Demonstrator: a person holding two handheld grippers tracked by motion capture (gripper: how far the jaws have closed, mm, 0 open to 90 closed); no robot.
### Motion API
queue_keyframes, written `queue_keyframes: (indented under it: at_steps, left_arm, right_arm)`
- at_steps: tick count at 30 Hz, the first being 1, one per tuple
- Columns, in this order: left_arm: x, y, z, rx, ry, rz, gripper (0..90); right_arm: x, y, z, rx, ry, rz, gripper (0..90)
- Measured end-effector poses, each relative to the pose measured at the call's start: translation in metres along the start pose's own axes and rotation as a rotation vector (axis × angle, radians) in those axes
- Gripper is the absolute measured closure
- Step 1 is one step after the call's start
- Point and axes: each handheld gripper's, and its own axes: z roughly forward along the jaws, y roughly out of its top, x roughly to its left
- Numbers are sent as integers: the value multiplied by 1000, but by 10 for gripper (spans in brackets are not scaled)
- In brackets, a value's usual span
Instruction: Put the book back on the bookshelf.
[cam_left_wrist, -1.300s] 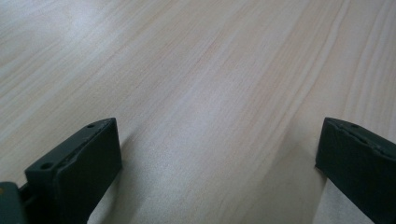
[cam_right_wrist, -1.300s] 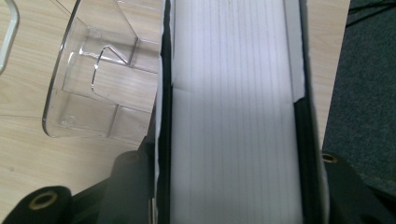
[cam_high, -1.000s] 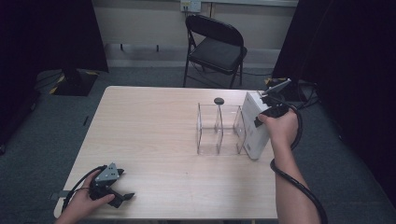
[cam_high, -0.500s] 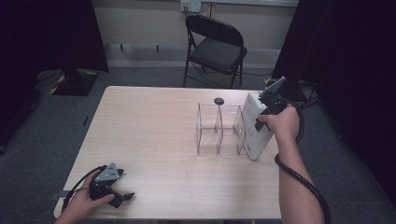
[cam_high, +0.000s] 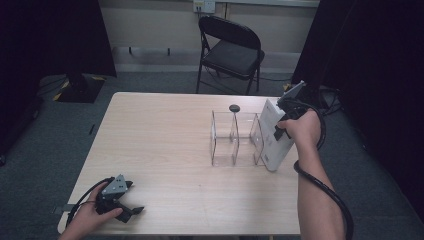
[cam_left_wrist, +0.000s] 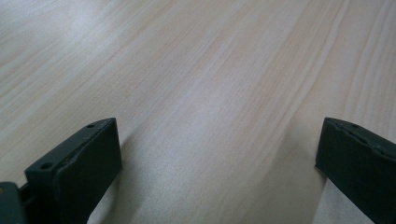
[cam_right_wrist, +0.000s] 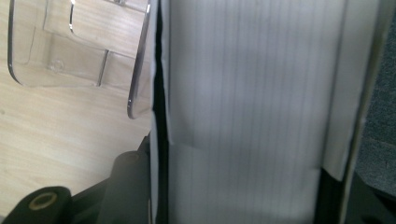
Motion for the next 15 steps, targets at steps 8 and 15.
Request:
queue_keyframes:
  at_steps: [8, 15]
  left_arm:
    - [1, 0, 0, -5, 8, 10, 0]
    - [1, 0, 1, -7, -6, 3, 0]
  right_arm:
    - [1, -5, -1, -54, -9, 50, 530]
    - [-1, -3, -2, -91, -8, 74, 530]
